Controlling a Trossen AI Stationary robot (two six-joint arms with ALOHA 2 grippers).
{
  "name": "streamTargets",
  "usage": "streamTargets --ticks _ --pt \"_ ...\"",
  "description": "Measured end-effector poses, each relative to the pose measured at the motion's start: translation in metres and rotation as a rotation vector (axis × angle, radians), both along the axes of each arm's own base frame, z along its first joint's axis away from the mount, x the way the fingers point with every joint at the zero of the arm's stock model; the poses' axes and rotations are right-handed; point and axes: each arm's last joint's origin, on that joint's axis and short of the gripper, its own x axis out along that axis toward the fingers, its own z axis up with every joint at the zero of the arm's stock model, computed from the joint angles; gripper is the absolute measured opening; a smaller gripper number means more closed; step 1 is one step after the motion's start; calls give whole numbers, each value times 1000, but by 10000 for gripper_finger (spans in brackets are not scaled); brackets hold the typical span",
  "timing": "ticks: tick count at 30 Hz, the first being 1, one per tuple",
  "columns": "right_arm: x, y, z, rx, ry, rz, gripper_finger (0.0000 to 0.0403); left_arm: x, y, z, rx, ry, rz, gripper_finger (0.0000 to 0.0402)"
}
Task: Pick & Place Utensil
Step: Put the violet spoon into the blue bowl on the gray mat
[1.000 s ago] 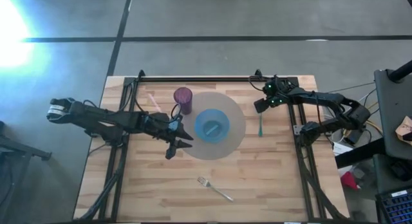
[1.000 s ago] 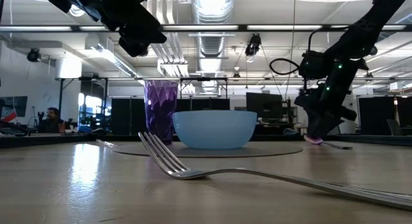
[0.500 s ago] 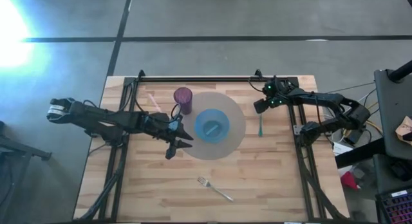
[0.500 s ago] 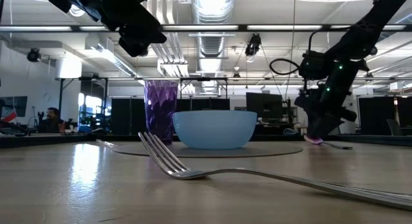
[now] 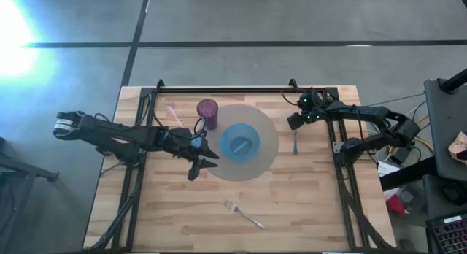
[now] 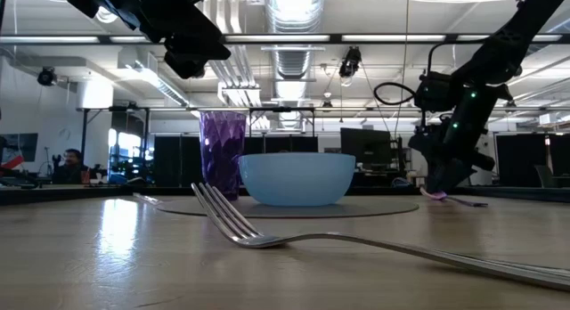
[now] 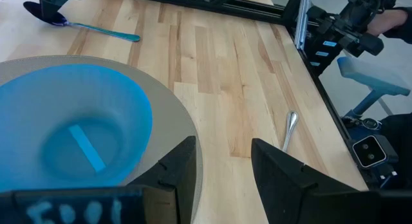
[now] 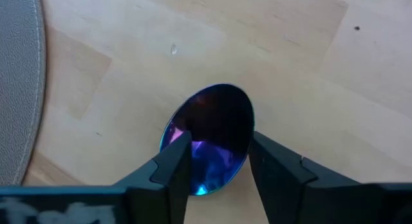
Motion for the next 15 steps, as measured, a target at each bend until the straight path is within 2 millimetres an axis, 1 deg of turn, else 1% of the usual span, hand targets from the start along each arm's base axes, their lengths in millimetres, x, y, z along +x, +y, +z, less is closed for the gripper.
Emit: streamTargets --ticks 8,15 --pt "0 3 -3 12 2 9 130 0 0 0 0 0 0 140" --pt "0 3 -3 13 2 9 101 0 0 0 -1 0 0 140"
